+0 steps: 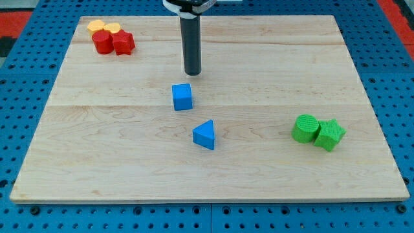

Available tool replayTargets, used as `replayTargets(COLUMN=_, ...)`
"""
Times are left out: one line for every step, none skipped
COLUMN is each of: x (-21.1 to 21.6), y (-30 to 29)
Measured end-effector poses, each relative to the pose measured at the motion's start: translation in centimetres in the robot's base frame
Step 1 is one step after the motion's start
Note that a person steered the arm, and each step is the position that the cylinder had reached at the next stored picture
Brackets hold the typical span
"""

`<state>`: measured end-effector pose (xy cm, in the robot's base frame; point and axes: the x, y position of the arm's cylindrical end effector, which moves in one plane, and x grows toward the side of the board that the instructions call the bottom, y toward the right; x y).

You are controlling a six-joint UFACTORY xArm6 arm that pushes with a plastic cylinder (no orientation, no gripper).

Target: Move your arm towards the yellow hexagon

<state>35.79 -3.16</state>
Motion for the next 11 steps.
replayTargets(x=0.0, y=-2.7)
replayTargets(x=0.0, y=-6.5)
replayTargets(x=0.0, y=-9.1)
replayTargets(x=0.0, y=-9.3)
replayTargets(x=-0.3, y=-9.3)
replayTargets(x=-0.4, y=-11.9)
replayTargets(x=1.1, y=-16.3)
replayTargets(x=1.3, y=-20.3)
replayTargets(x=-1.9, y=-23.3)
replayTargets(x=-4.9, y=-24.6)
replayTargets(x=-7.1, y=-24.6)
